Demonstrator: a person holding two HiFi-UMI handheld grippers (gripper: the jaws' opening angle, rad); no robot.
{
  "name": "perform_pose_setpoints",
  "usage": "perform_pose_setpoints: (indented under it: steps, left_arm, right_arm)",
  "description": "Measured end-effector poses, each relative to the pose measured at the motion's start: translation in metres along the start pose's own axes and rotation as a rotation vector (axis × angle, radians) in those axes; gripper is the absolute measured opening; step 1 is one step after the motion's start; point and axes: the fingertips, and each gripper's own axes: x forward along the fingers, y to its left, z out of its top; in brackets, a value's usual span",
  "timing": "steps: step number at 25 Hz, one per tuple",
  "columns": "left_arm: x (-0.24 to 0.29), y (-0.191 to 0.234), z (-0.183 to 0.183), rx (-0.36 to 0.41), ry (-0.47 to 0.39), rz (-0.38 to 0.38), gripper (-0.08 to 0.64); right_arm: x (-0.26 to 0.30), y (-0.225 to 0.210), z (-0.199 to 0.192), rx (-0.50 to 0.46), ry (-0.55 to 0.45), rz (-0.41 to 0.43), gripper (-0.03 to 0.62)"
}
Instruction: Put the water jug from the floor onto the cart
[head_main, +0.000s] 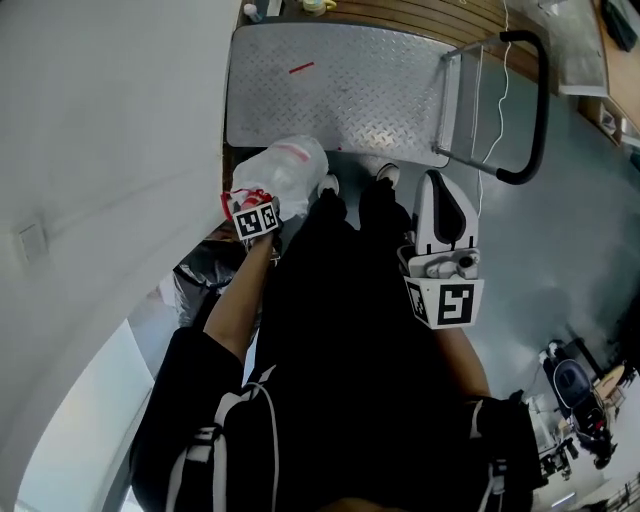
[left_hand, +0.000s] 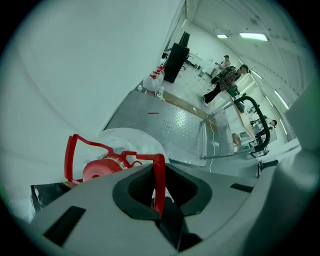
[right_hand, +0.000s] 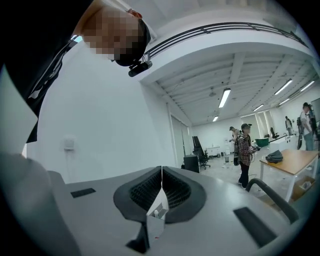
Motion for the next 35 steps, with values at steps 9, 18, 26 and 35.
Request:
perform_pose_setpoints:
  steps: [9,18,26,35]
  left_arm:
    - [-0.007,-0.063,0.047,-0.034,-0.07,0.014,0.058]
    - [0.023,-0.155,0.098,-0.009,-0.121,-0.031,0.058]
    - [0.041,-0.17,0.142,0.0,-0.112,-0.066,0.058]
    - [0.069,-0.221,0.184,0.168,-0.052,-0.095,0.058]
  right_arm:
    - [-0.008,-0.085,0.021,0.034,-0.071,0.015,0.018]
    - [-0.026,-0.151,0.018,0.054,-0.068,0.018,0.018]
    - [-0.038,-0.165,0.002,0.051,-0.029,-0.03,0.018]
    - [-0.026,-0.175,0.016,0.04,-0.055,-0.143,0.018]
